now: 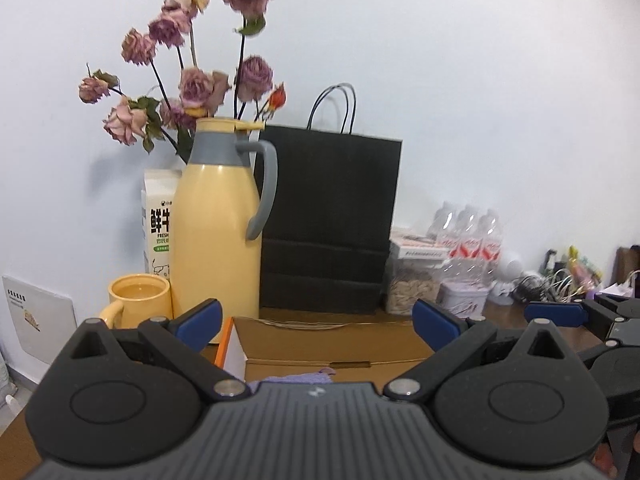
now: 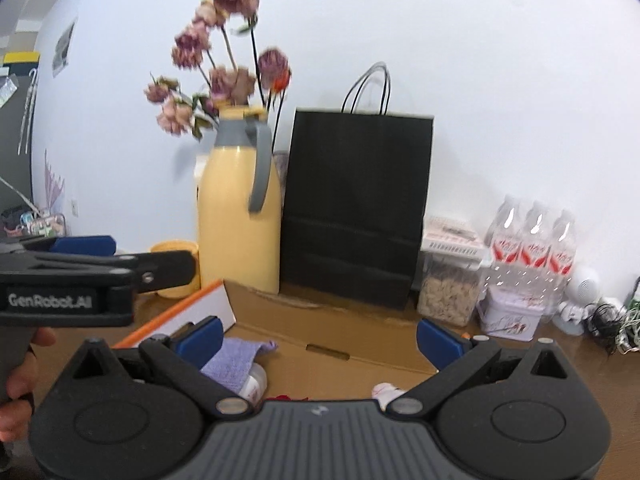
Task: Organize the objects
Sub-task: 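Carry the rose and purple pouch into the box and open both tools, then grasp the white cloth bundle with the right tool while the left tool approaches the cable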
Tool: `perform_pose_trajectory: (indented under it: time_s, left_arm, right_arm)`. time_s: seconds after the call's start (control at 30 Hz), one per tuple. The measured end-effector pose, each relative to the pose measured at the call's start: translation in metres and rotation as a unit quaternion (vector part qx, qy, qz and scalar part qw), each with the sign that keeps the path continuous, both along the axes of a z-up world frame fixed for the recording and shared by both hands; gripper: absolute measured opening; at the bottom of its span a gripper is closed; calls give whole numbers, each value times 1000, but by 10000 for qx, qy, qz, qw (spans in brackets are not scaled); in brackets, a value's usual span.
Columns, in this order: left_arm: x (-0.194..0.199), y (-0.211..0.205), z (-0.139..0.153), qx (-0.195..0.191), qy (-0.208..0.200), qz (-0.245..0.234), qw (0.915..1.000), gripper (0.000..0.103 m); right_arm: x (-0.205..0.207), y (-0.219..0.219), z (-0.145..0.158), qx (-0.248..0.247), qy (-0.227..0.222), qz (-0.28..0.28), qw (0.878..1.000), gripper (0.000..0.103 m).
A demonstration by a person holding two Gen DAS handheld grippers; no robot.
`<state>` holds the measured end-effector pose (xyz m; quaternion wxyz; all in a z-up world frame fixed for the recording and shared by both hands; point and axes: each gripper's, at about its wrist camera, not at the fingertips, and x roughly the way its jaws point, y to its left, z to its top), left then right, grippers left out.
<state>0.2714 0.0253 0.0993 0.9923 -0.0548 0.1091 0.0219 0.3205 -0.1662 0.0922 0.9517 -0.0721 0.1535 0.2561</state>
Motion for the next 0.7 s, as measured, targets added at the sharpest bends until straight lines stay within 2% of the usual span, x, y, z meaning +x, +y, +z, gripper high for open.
perform_pose_trajectory:
  time_s: [0.27,0.7]
  left_arm:
    - [-49,-9,-8,64,146,-209,9997,103]
    - [-112,19,-35,70,679,201,9975,103]
  right_arm:
    - [-55,-44,-4,307,20,-78,9995,103]
    - [-111,-83,-53,263,667,-354,9968,103]
